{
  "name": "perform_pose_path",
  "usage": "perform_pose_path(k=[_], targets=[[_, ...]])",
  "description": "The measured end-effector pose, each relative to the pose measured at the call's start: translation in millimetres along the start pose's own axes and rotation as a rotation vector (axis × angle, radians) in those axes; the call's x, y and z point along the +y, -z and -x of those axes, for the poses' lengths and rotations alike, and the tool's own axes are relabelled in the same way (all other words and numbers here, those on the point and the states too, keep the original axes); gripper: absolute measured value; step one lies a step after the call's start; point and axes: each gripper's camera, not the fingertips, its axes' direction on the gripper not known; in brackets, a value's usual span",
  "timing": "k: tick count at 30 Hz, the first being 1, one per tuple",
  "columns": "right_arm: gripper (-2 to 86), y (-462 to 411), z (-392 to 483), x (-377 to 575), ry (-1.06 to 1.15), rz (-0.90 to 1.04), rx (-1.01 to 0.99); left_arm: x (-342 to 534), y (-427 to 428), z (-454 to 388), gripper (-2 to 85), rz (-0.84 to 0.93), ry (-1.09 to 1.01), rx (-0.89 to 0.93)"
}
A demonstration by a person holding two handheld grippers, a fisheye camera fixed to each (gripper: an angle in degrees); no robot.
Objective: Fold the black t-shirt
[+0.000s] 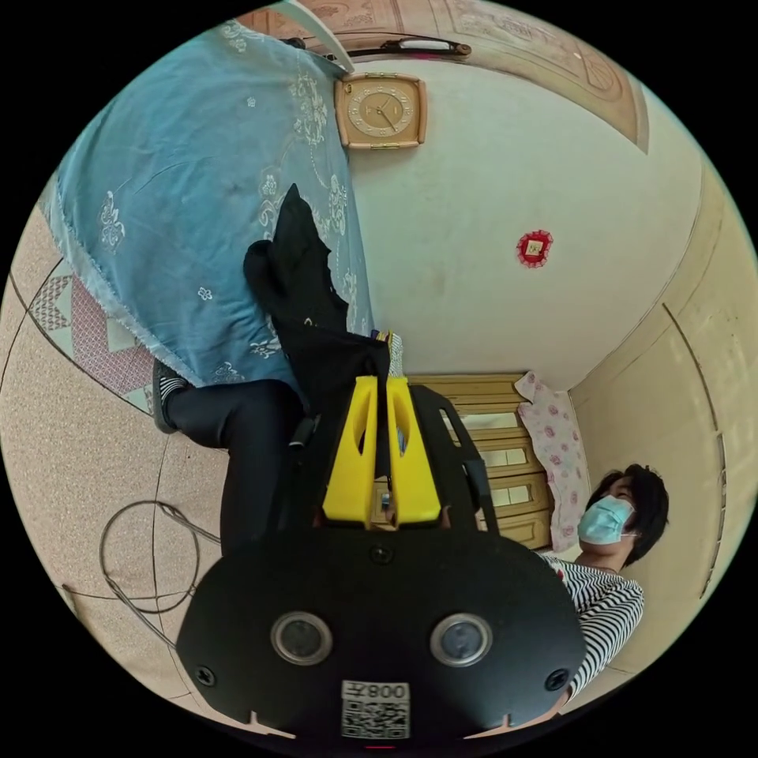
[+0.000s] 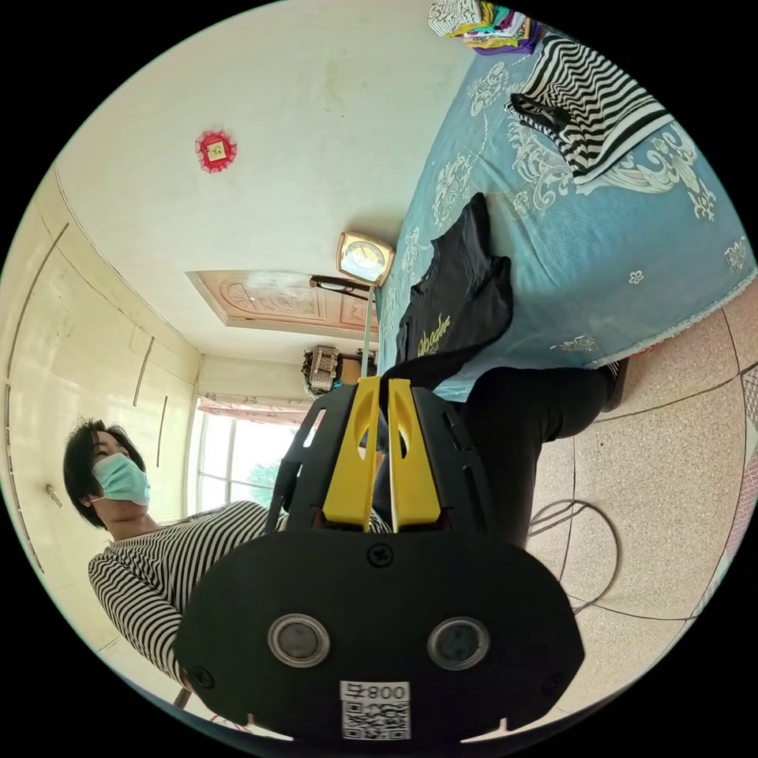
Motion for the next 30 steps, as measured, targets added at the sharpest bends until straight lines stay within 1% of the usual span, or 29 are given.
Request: perform_pose_path(k=[4, 10, 13, 18, 22, 24, 26, 30], targets=[[1.7, -15.9, -2.0, -49.9, 0.014, 0.004, 0.009, -42.5, -30.5, -22.4, 2.0, 0.012, -0.019, -0.007], [1.7, -57.6, -11.7, -165.4, 0.032, 0.030, 0.063, -128.3, -91.9, -51.7, 2.1, 0.049, -0.046, -0.065], [1.6, -88.0, -29.1, -233.0, 0.018, 0.052, 0.098, -176.7, -127.3, -56.4, 2.2, 0.052, -0.030, -0.101], [1.6, -149.0, -83.8, -346.5, -0.056, 0.074, 0.151, -246.3, -183.7, -49.8, 2.5, 0.035, 0.033, -0.139], [1.6, -184.3, -110.3, -400.8, -0.062, 0.080, 0.150, -291.7, -222.0, -49.5, 2.7, 0.013, 0.049, -0.157], [1.7, -208.2, -126.0, -429.0, -0.058, 0.112, 0.189, -307.3, -235.5, -49.1, 2.9, 0.020, 0.050, -0.179], [1.7, -225.5, -141.0, -445.3, -0.060, 0.136, 0.220, -323.3, -252.5, -45.5, 3.4, 0.040, 0.059, -0.229], [2.0, -260.4, -179.8, -468.6, -0.091, 0.154, 0.249, -337.6, -272.3, -37.9, 5.2, 0.034, 0.078, -0.261]])
